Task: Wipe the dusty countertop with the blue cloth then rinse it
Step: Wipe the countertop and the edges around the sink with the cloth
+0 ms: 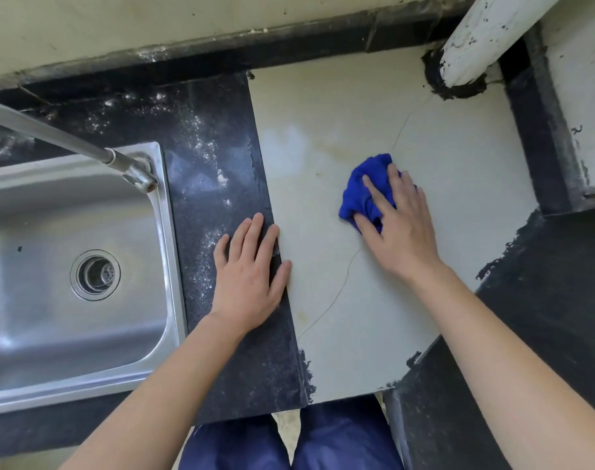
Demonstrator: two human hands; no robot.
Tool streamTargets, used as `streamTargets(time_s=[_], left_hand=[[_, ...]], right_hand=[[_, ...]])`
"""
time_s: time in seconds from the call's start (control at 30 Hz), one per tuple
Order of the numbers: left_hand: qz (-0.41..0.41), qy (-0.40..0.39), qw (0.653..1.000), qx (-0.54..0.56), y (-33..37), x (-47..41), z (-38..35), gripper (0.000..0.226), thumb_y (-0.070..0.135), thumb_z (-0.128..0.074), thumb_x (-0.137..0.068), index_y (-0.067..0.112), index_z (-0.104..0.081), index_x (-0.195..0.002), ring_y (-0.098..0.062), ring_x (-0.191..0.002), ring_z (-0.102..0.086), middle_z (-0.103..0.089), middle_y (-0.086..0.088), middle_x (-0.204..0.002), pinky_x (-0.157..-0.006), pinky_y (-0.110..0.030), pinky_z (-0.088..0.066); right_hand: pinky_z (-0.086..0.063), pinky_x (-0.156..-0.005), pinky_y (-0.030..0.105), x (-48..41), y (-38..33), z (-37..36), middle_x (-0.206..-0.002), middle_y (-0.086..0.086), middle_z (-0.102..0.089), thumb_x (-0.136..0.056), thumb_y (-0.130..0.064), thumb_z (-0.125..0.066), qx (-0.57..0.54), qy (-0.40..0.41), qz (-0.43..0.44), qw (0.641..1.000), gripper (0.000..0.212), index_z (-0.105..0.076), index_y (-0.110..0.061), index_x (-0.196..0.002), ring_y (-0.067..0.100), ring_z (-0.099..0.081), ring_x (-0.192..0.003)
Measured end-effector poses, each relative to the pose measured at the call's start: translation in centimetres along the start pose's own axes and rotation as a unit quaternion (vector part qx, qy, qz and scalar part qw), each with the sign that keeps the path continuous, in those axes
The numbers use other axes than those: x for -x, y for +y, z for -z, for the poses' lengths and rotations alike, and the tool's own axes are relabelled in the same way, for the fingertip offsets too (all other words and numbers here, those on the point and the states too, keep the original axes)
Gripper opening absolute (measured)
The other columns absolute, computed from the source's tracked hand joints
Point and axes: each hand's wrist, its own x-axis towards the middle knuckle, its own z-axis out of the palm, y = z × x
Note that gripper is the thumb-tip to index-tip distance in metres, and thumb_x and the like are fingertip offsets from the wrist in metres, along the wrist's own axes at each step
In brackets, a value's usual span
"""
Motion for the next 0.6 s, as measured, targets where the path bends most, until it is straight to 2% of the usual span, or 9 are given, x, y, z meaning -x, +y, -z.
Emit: streamTargets(time_s=[0.07, 0.2, 0.33, 0.43, 0.5, 0.53, 0.6], left_hand=[[0.005, -0.006, 1.0, 0.0, 0.2, 0.1, -0.1, 0.059, 0.048, -0.04, -0.096, 0.015, -0.042, -0.146, -0.027, -0.146, -0.025, -0.031, -0.009, -0.159, -0.115, -0.053, -0.02], [0.012, -0.012, 1.0, -0.007, 0.4, 0.0, -0.1, 0.06, 0.048, -0.038, -0.096, 0.015, -0.041, -0.147, -0.027, -0.146, -0.025, -0.032, -0.009, -0.158, -0.116, -0.054, -0.02], [0.006, -0.015, 1.0, -0.015, 0.2, 0.1, -0.2, 0.061, 0.049, -0.037, -0.097, 0.015, -0.04, -0.148, -0.027, -0.147, -0.024, -0.031, -0.009, -0.159, -0.116, -0.054, -0.02], [0.015, -0.013, 1.0, -0.009, 0.3, 0.2, -0.2, 0.063, 0.049, -0.036, -0.096, 0.015, -0.04, -0.148, -0.027, -0.147, -0.023, -0.03, -0.009, -0.159, -0.118, -0.052, -0.016], [0.02, -0.014, 1.0, -0.007, 0.5, 0.1, -0.3, 0.063, 0.05, -0.034, -0.095, 0.014, -0.04, -0.148, -0.027, -0.147, -0.023, -0.03, -0.009, -0.159, -0.118, -0.052, -0.015], [0.02, -0.014, 1.0, -0.005, 0.6, 0.1, -0.3, 0.064, 0.05, -0.034, -0.095, 0.014, -0.039, -0.148, -0.028, -0.147, -0.023, -0.03, -0.009, -0.159, -0.118, -0.052, -0.014], [0.021, -0.016, 1.0, -0.004, 0.5, 0.1, -0.3, 0.064, 0.049, -0.033, -0.095, 0.014, -0.038, -0.148, -0.028, -0.148, -0.022, -0.029, -0.008, -0.16, -0.119, -0.052, -0.014]], right_hand=[[-0.008, -0.123, 0.048, -3.8, -2.8, 0.2, -0.165, 0.016, -0.009, -0.097, -0.056, -0.035, 0.005, 0.006, -0.035, 0.999, 0.067, -0.025, -0.027, -0.156, 0.036, -0.01, -0.151], [-0.005, -0.122, 0.049, -12.4, -8.9, 0.8, -0.165, 0.017, -0.006, -0.098, -0.054, -0.037, 0.01, 0.008, -0.022, 1.0, 0.067, -0.02, -0.029, -0.158, 0.038, -0.006, -0.151], [-0.007, -0.122, 0.051, -11.5, -11.4, -0.4, -0.165, 0.017, -0.01, -0.098, -0.054, -0.036, 0.013, 0.025, 0.015, 0.999, 0.066, -0.023, -0.028, -0.157, 0.038, -0.009, -0.151], [-0.007, -0.122, 0.052, -4.3, -7.7, -1.9, -0.165, 0.013, -0.013, -0.097, -0.06, -0.036, 0.007, 0.028, 0.105, 0.994, 0.066, -0.028, -0.031, -0.156, 0.033, -0.01, -0.152], [-0.005, -0.123, 0.051, -1.1, -3.3, -1.6, -0.167, 0.007, -0.009, -0.094, -0.067, -0.036, 0.019, 0.013, 0.119, 0.993, 0.069, -0.025, -0.037, -0.156, 0.027, -0.008, -0.153], [-0.002, -0.123, 0.051, -0.8, -0.8, -0.8, -0.167, 0.004, -0.006, -0.092, -0.072, -0.034, 0.031, 0.007, 0.097, 0.995, 0.073, -0.021, -0.039, -0.156, 0.025, -0.005, -0.153], [0.003, -0.123, 0.05, -2.2, 4.0, 1.2, -0.167, 0.004, -0.001, -0.09, -0.078, -0.029, 0.058, 0.016, -0.004, 0.998, 0.079, -0.015, -0.039, -0.157, 0.025, -0.002, -0.153]])
